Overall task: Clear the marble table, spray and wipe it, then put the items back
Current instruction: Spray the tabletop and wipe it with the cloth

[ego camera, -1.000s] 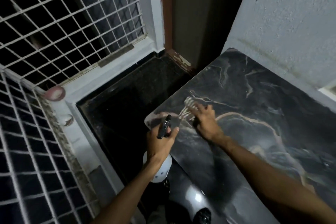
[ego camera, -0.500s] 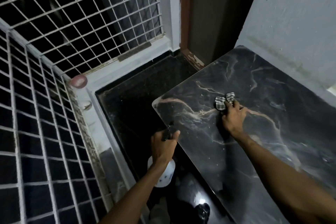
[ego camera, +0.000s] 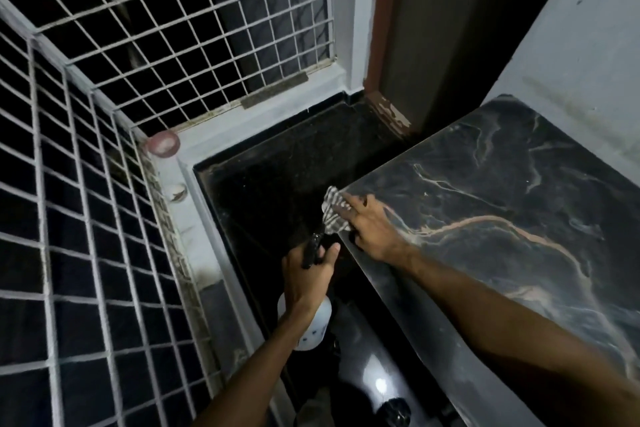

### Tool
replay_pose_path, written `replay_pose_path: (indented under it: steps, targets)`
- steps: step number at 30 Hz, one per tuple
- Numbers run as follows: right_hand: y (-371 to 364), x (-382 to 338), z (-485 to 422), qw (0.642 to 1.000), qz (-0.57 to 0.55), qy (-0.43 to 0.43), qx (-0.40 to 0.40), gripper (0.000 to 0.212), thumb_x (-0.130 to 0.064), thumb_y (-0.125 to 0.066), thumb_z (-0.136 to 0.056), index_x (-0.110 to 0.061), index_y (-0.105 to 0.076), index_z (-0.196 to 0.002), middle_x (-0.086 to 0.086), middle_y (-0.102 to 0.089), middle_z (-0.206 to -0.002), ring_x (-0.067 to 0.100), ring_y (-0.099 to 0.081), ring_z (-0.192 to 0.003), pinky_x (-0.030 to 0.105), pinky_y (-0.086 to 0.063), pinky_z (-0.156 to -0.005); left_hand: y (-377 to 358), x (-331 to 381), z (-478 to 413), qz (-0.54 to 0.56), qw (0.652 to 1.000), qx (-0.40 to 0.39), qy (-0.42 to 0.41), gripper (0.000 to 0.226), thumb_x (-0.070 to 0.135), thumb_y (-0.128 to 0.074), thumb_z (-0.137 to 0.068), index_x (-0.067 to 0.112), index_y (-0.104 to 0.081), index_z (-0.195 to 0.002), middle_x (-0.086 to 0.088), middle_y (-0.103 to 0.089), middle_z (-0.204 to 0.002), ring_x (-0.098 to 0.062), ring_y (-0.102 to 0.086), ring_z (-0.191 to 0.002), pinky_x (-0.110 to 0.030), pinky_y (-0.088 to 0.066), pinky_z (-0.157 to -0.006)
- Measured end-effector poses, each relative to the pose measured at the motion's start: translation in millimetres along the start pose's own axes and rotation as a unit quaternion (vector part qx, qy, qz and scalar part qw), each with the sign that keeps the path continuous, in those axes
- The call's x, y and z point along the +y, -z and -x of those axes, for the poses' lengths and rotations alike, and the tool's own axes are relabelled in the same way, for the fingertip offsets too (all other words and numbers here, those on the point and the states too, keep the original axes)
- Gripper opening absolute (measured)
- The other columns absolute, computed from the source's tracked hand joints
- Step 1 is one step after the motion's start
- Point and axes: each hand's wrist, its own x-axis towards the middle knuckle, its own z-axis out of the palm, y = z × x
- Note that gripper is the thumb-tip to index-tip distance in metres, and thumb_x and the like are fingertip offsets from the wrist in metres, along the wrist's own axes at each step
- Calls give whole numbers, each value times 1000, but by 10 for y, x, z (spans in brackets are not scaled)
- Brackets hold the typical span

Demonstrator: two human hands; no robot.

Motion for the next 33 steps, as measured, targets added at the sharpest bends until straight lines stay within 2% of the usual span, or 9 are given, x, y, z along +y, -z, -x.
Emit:
replay_pose_path:
  steps: [3, 8, 13, 17, 18, 22, 26, 30, 33]
  targets:
    - [107, -6, -263, 982, -42, -178, 43, 80, -12, -59, -81, -25, -31, -154, 7, -27, -160, 38, -42, -116, 41, -36, -93, 80, -34, -188, -2, 1000, -1, -1, 42, 34, -81, -83, 9, -56, -60, -3, -62, -59, -23, -64, -64, -38, -56, -70]
    - [-22, -158, -39, 999, -3, 19, -35, 88, -8, -58, -76, -25, -26, -157, 8, -19, -165, 34, -37, -122, 42, -34, -99, 141, 10, -373, -12, 999, -32, -37, 37, 30, -80, -84, 13, -59, -60, -3, -63, -58, -26, -65, -62, -42, -57, -67]
    - [211, 387, 168, 934, -45, -345, 78, 70, -16, -56, -84, -25, -38, -151, 8, -30, -158, 39, -43, -113, 41, -38, -95, 40, 72, -401, -31, 996, -45, -70, 42, 30, -82, -83, 9, -57, -57, -4, -61, -54, -24, -61, -56, -35, -52, -62]
    - [-4, 237, 1124, 992, -20, -127, -7, 79, -13, -51, -73, -19, -40, -151, 10, -29, -161, 34, -45, -111, 42, -41, -93, -136, 183, -176, -48, 990, -93, -89, 45, 31, -81, -83, 14, -51, -53, -3, -59, -54, -30, -63, -65, -34, -50, -68]
    - [-6, 311, 1382, 990, -27, -139, 1, 82, -11, -52, -68, -18, -44, -149, 12, -34, -159, 35, -46, -107, 42, -42, -90, -206, 197, -87, -49, 988, -113, -89, 45, 31, -81, -82, 15, -51, -53, -3, -61, -56, -31, -64, -69, -34, -50, -70]
    - [154, 727, 2195, 881, -81, -453, 113, 78, -14, -47, -67, -14, -49, -145, 17, -39, -153, 42, -49, -105, 41, -38, -91, -501, 265, 391, -26, 976, -196, -91, 39, 29, -83, -79, 19, -54, -55, 5, -63, -58, -21, -66, -70, -28, -52, -71]
    - [147, 857, 2692, 887, -80, -440, 117, 77, 3, -61, -70, -15, -50, -144, 15, -37, -155, 42, -47, -114, 42, -36, -99, -873, 317, 825, -50, 965, -240, -93, 41, 33, -81, -81, 12, -56, -57, -9, -67, -64, -30, -66, -78, -32, -53, -74]
    - [138, 1062, 3284, 804, -123, -553, 180, 59, -2, -63, -82, -12, -55, -140, 19, -45, -148, 44, -49, -117, 38, -28, -98, -1153, 390, 1339, -88, 959, -248, -106, 48, 35, -81, -81, 16, -50, -50, 1, -58, -54, -28, -62, -76, -23, -41, -67]
    - [91, 1153, 3665, 811, -114, -546, 178, 55, -4, -64, -83, -11, -57, -137, 18, -46, -147, 44, -51, -110, 36, -28, -92, -1278, 374, 1564, -100, 957, -257, -94, 46, 38, -83, -77, 17, -51, -51, 0, -62, -57, -30, -63, -80, -27, -46, -70]
